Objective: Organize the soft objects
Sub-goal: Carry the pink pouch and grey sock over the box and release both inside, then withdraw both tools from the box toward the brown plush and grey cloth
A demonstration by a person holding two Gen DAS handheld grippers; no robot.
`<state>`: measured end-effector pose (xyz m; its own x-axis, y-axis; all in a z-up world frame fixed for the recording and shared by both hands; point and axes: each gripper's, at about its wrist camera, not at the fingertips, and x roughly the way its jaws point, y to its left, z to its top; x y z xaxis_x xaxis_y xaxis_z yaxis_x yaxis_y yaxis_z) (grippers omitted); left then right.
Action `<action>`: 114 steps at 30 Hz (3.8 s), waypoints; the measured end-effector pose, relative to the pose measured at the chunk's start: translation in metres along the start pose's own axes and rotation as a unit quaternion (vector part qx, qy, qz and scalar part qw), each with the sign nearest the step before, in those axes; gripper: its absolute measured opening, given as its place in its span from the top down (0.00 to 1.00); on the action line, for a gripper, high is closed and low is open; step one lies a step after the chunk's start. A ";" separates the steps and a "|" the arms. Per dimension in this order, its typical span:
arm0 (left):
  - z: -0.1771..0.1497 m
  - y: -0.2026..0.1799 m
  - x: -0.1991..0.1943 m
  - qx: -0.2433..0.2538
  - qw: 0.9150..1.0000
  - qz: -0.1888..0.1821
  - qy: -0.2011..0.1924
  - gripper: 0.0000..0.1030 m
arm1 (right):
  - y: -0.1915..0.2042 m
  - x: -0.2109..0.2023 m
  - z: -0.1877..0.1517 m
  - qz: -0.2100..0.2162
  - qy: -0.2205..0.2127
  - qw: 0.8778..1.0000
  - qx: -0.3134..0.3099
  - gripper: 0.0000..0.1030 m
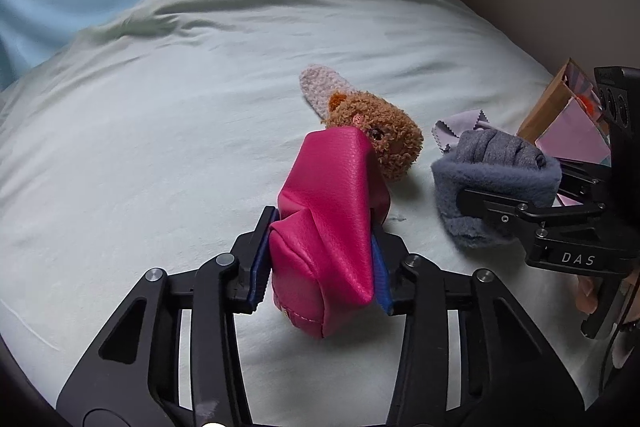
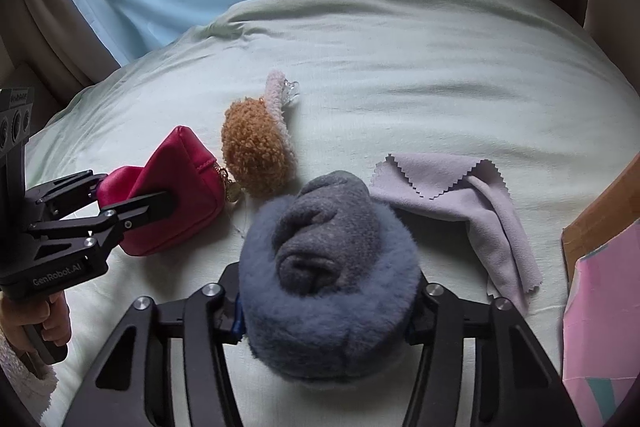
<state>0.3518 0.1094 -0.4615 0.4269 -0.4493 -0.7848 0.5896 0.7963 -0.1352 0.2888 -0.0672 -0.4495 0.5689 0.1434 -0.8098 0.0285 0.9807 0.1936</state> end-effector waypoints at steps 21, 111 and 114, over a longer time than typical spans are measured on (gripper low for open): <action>0.058 -0.090 -0.179 -0.005 0.998 0.023 -0.060 0.65 | 0.004 -0.201 0.042 0.004 -0.074 0.997 0.002 0.54; 0.151 -0.378 -0.208 -0.134 0.984 0.120 -0.020 0.00 | -0.238 -0.376 0.102 0.017 -0.028 0.999 -0.020 0.00; 0.145 -0.366 -0.239 -0.142 0.980 0.131 -0.042 0.00 | -0.218 -0.394 0.104 0.014 -0.041 0.999 -0.028 0.00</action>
<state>0.1338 -0.1335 -0.1369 0.6003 -0.2364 -0.7641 0.2418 0.9642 -0.1084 0.1439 -0.3513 -0.1156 0.6337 0.1612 -0.7566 -0.0330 0.9828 0.1818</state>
